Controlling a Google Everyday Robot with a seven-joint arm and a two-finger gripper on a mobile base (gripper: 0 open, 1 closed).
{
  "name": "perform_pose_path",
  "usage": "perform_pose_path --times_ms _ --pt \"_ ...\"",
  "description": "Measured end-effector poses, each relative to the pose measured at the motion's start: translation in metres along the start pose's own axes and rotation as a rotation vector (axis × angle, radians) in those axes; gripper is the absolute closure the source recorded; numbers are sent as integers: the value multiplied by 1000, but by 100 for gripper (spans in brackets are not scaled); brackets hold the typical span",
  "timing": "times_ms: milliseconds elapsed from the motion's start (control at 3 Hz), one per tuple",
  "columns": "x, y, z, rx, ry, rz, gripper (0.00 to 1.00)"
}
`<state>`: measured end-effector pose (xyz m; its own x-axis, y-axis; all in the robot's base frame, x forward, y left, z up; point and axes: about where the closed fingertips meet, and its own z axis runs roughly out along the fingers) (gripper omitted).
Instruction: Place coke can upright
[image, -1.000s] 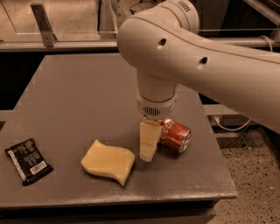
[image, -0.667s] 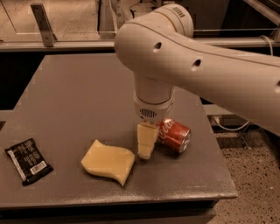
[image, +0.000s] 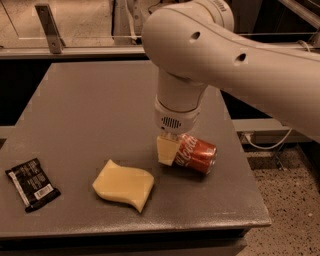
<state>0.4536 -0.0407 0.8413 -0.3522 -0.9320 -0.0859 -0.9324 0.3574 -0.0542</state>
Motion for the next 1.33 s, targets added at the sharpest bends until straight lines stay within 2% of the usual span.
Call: perform_pose_path --times_ms 333,667,1000,1333 --pt "0 -10 -18 -66 -148 -17 87" --pt "2 -20 -60 -143 -405 -71 100" --pt "13 -29 -82 -187 -608 -93 100" --pt "21 -31 -95 -206 -846 -113 100"
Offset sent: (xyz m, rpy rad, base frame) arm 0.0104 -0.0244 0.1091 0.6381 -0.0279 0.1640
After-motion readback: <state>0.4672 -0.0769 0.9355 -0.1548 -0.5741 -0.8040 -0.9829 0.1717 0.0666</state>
